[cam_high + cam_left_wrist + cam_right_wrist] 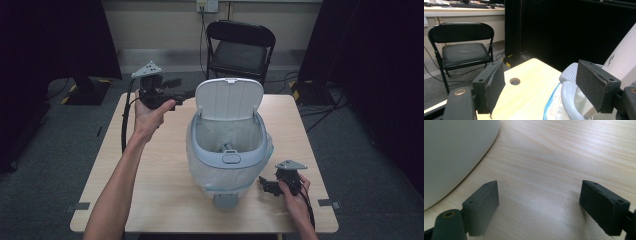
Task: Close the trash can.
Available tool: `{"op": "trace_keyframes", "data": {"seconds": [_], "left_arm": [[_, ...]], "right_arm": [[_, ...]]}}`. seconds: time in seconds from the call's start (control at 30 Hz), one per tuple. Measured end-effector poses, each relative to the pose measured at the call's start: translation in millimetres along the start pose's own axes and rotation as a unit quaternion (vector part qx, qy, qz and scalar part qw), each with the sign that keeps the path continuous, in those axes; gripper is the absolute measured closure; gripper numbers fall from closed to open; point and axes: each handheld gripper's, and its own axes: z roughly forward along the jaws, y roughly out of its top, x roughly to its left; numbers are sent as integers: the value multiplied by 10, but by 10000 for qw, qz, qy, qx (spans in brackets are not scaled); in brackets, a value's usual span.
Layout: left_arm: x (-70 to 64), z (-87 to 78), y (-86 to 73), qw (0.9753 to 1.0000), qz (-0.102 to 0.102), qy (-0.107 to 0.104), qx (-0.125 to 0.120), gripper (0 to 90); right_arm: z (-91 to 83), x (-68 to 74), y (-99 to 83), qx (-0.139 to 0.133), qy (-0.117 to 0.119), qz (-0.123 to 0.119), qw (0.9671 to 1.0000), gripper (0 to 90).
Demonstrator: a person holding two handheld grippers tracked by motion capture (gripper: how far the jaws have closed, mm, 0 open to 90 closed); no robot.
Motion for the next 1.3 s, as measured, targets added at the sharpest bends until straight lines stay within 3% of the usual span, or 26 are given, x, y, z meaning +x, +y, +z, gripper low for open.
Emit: {"op": "trace_keyframes", "data": {"seconds": [0.03,0.13,0.3,0.43,0.5,0.63,0.8,1.07,1.3], "left_arm": [[-8,13,-4,10000,-31,-89,-31,230],[-71,47,-2,9999,131,-9,21,235],[-96,71,20,9999,131,-52,20,270],[-100,47,49,9997,-59,-242,-88,297],[-122,37,65,9996,6,-260,-91,330],[-145,34,61,9990,-127,-424,-116,333],[-224,-11,3,9986,-99,-494,-134,314],[-381,-57,-8,9989,144,-442,-59,295],[-524,-60,-28,9979,218,-602,-76,257]], "right_arm": [[1,0,0,1,-3,-9,10000,146],[0,1,0,1,-2,-9,10000,146],[1,0,0,0,-3,-14,10000,146],[1,0,0,0,-4,-13,10000,146],[1,-1,0,-6,-8,-21,10000,146],[1,0,0,-1,-5,-14,10000,146],[2,-2,0,-11,-11,-30,10000,146],[2,-3,0,-12,-12,-34,10000,146],[2,-2,0,-11,-11,-34,10000,146]]}}
